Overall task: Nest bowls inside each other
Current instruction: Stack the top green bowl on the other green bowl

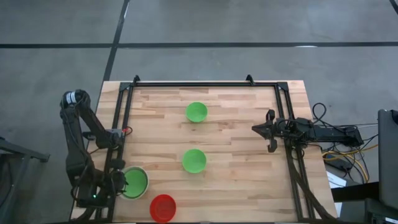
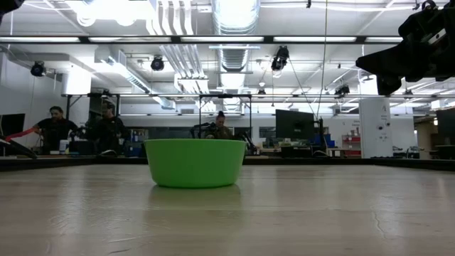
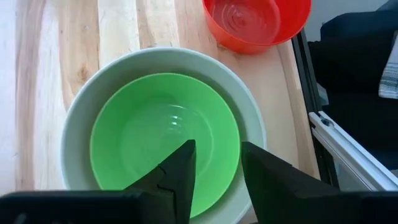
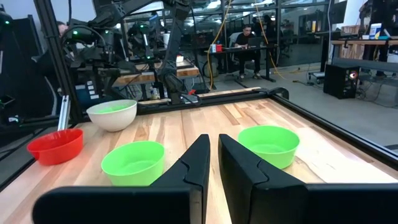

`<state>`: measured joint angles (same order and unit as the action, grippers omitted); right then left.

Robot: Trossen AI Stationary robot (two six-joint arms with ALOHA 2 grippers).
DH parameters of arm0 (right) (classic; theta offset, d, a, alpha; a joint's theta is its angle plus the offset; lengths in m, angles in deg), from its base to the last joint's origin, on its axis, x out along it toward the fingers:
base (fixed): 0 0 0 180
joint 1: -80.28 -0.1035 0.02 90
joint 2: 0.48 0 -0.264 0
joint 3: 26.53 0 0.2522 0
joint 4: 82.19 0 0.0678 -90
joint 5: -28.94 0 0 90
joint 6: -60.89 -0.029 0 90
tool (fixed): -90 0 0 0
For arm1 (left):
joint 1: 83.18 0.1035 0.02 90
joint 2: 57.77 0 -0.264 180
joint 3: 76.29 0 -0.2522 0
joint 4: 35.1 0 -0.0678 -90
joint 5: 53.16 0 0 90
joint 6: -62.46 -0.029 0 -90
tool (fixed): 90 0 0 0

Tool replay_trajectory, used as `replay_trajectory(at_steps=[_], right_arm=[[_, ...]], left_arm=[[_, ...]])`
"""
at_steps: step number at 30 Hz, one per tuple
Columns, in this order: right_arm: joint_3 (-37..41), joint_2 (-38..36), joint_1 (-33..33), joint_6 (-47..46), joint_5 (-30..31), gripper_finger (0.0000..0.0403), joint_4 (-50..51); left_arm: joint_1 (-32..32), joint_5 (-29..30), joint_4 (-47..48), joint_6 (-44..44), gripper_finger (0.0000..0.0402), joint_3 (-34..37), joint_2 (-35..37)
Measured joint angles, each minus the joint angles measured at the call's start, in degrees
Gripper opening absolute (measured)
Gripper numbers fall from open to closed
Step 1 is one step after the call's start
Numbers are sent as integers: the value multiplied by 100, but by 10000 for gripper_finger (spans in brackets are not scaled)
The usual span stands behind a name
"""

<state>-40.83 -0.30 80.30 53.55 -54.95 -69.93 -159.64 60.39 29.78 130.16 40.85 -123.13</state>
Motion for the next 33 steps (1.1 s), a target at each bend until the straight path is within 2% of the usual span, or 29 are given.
replay_trajectory(at_steps=[13,33], right_arm=[[0,-2,-1,-5,0,34,0],[0,-2,-1,0,-1,34,0]], left_arm=[[334,391,205,-170,142,0,133],[1980,563,177,-664,141,0,133]])
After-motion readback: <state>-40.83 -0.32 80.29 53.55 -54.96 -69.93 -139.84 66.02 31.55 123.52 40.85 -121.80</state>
